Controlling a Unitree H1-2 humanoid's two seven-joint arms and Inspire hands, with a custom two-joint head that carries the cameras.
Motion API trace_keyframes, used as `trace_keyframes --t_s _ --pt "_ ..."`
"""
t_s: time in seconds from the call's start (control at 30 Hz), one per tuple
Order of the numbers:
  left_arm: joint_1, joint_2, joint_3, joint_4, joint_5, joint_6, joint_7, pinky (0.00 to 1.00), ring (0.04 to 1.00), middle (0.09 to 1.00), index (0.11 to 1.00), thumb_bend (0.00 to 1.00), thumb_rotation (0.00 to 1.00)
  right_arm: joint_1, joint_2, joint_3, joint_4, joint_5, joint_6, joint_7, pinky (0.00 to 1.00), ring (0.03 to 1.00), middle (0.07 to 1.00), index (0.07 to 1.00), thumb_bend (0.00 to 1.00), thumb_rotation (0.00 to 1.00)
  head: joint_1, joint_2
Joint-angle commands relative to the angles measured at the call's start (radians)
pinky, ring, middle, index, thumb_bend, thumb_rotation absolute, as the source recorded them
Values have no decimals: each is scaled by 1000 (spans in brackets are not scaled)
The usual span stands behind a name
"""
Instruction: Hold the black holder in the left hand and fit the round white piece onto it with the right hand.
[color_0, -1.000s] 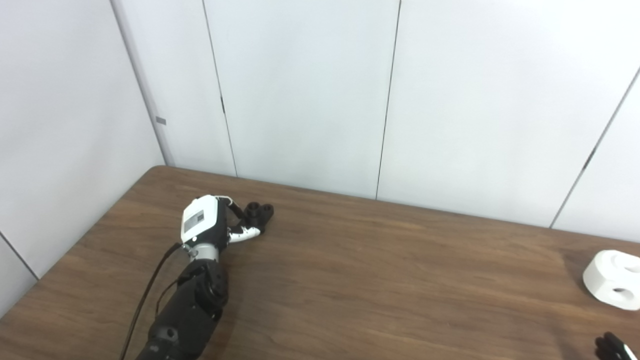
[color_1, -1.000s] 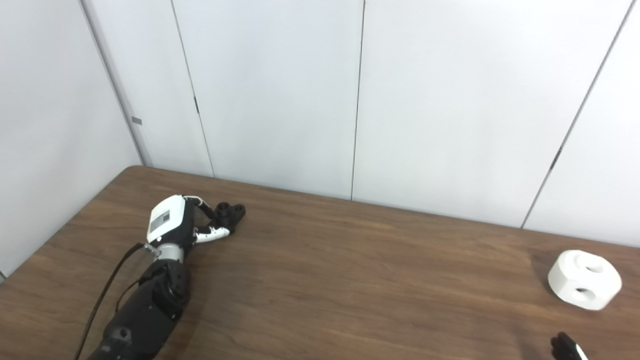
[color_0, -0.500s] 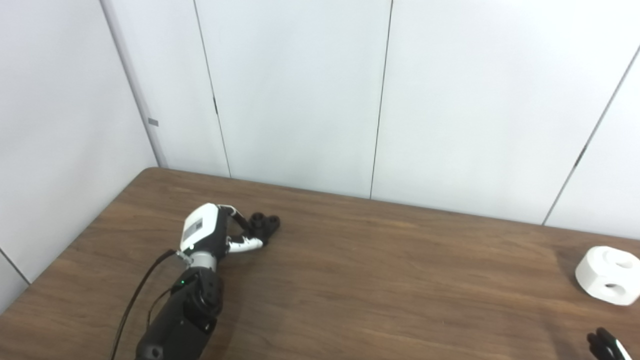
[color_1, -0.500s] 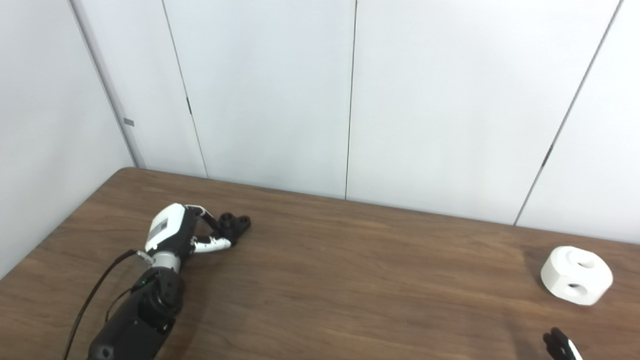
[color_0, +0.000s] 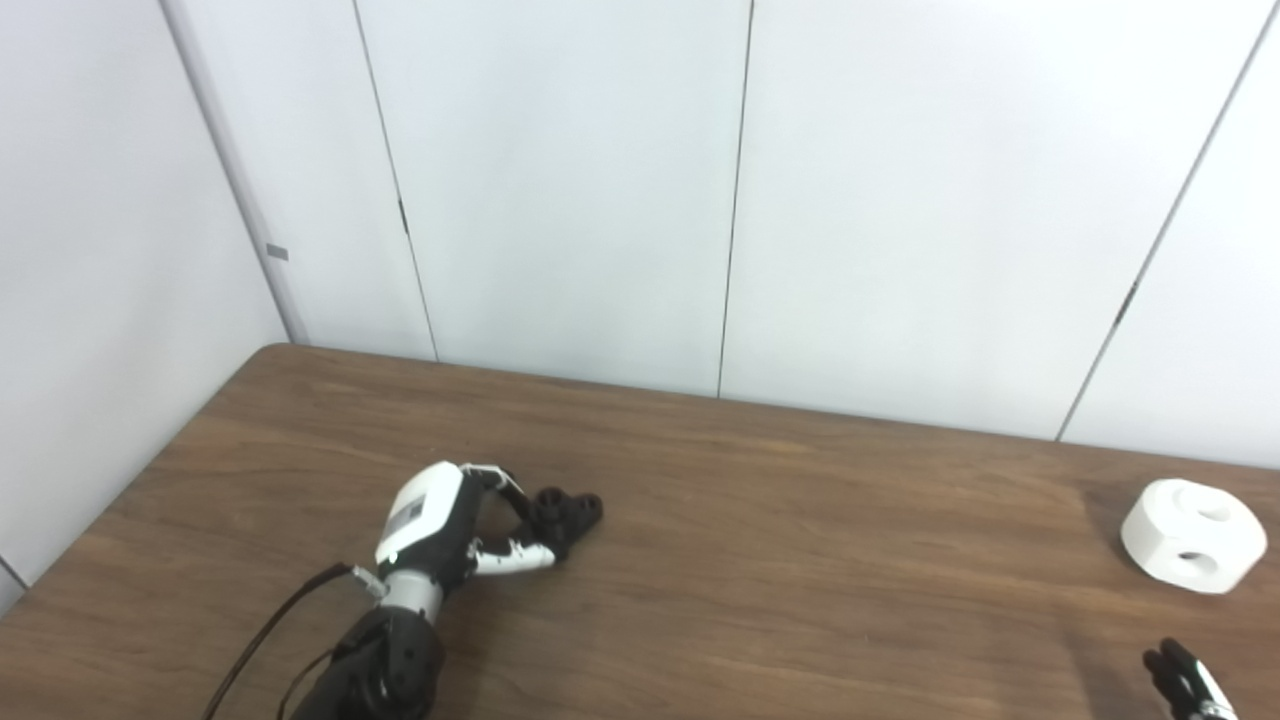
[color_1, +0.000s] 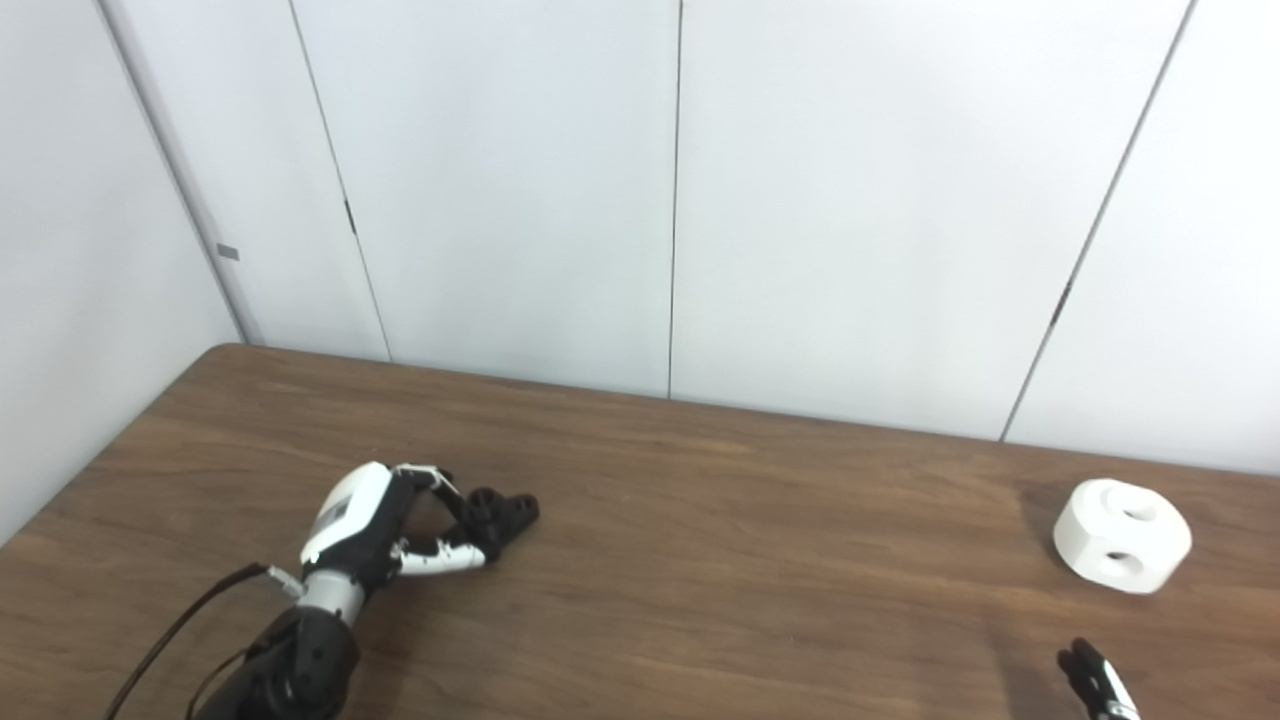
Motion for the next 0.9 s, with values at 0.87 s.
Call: trace_keyframes --t_s 0.87 --pt "226 -45 -217 -251 153 -214 -141 973 906 813 486 520 49 45 40 46 -31 -61 51 -29 929 924 919 948 455 939 -118 147"
